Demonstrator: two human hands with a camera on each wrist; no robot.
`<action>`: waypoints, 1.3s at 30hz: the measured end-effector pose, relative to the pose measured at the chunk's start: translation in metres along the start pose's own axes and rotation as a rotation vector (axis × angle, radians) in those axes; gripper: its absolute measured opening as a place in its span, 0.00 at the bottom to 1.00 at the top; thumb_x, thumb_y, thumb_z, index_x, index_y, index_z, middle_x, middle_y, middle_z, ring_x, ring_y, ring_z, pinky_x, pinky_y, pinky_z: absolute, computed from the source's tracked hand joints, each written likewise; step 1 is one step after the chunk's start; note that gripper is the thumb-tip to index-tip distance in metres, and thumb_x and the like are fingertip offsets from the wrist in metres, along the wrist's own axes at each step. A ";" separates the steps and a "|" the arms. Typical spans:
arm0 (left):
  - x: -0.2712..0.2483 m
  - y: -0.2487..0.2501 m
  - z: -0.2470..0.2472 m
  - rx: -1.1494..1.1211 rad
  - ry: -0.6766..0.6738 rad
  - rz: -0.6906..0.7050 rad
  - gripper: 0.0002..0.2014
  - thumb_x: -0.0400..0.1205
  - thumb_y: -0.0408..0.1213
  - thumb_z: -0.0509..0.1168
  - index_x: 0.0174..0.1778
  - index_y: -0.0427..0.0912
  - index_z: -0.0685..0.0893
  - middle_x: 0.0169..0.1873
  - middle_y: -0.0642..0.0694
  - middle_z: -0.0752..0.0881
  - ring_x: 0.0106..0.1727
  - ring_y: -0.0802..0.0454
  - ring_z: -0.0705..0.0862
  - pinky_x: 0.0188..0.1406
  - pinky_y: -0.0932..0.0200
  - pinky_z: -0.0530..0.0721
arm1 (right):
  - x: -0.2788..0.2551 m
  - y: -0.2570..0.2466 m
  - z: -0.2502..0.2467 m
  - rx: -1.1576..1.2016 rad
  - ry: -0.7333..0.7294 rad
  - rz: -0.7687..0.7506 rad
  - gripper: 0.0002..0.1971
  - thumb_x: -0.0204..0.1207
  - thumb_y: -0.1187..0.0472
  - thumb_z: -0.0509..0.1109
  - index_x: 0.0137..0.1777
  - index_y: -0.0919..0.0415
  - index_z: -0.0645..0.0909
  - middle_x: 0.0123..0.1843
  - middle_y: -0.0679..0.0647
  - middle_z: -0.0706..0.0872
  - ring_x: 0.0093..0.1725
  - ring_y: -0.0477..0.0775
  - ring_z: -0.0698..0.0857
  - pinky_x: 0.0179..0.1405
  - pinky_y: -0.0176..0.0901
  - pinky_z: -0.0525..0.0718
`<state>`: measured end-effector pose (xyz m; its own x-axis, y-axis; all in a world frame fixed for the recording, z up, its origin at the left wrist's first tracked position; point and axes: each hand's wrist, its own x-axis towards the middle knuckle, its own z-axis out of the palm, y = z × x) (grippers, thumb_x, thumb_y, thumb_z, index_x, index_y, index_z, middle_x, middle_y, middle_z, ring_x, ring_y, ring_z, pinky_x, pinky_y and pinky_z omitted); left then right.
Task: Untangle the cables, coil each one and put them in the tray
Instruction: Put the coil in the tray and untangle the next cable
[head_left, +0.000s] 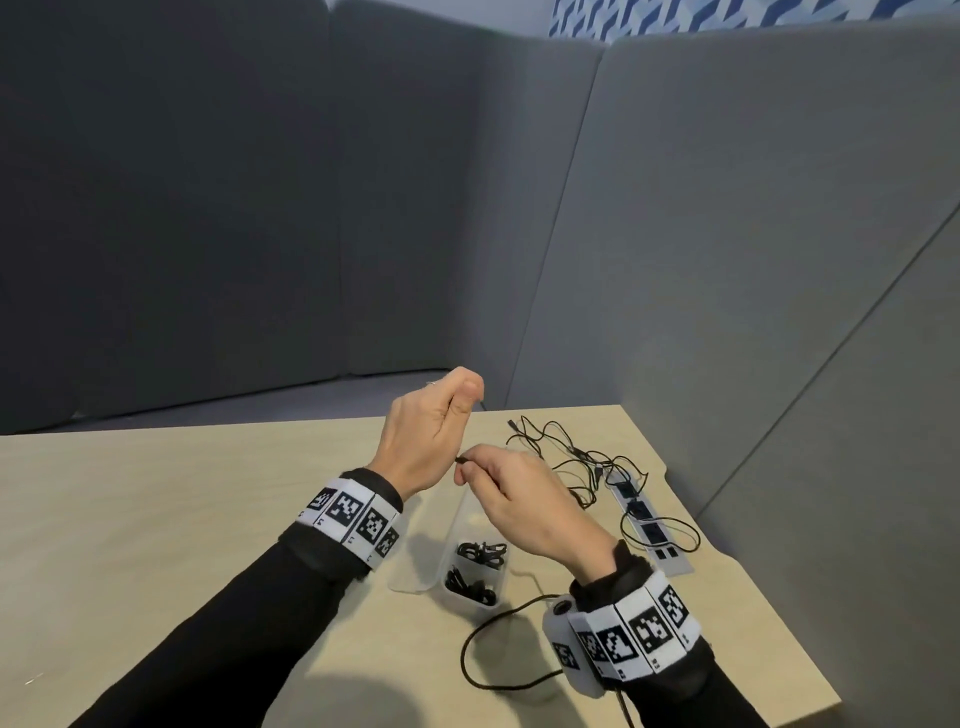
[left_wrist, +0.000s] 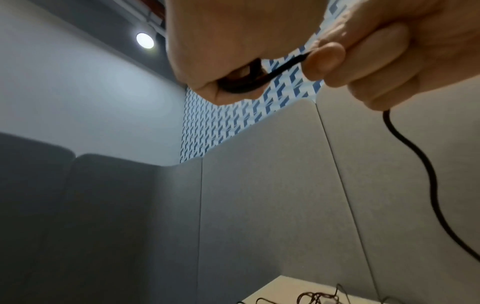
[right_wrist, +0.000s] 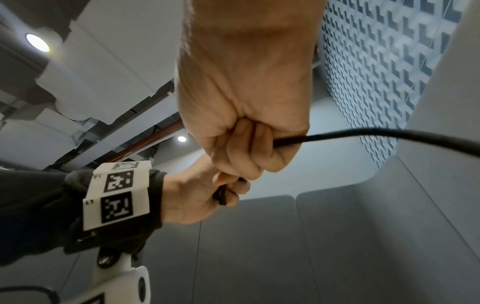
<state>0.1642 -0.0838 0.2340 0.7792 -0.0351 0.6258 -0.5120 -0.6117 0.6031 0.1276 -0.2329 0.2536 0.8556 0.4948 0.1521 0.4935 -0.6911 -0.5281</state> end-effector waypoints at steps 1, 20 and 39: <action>0.000 0.000 0.000 -0.035 -0.018 -0.003 0.20 0.85 0.56 0.40 0.45 0.55 0.75 0.28 0.47 0.78 0.31 0.58 0.75 0.35 0.57 0.74 | -0.001 0.001 -0.001 -0.020 0.014 -0.009 0.11 0.84 0.55 0.57 0.46 0.49 0.81 0.21 0.42 0.70 0.26 0.38 0.69 0.34 0.44 0.70; 0.001 -0.017 -0.015 0.020 -0.275 -0.045 0.28 0.80 0.58 0.38 0.37 0.52 0.82 0.22 0.52 0.79 0.29 0.57 0.78 0.37 0.55 0.76 | -0.002 -0.003 -0.034 0.065 0.086 -0.044 0.10 0.79 0.54 0.66 0.36 0.49 0.83 0.23 0.48 0.76 0.24 0.44 0.69 0.27 0.40 0.68; 0.002 0.003 -0.014 -0.811 -0.023 -0.484 0.16 0.87 0.38 0.55 0.40 0.34 0.82 0.35 0.39 0.91 0.39 0.42 0.91 0.36 0.56 0.89 | 0.001 0.049 -0.040 0.709 0.511 0.259 0.07 0.78 0.64 0.70 0.39 0.65 0.85 0.15 0.39 0.76 0.16 0.36 0.72 0.21 0.20 0.69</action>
<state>0.1591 -0.0749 0.2438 0.9754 0.0576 0.2130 -0.2198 0.1720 0.9603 0.1592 -0.2874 0.2612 0.9747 -0.0416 0.2197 0.2092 -0.1780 -0.9615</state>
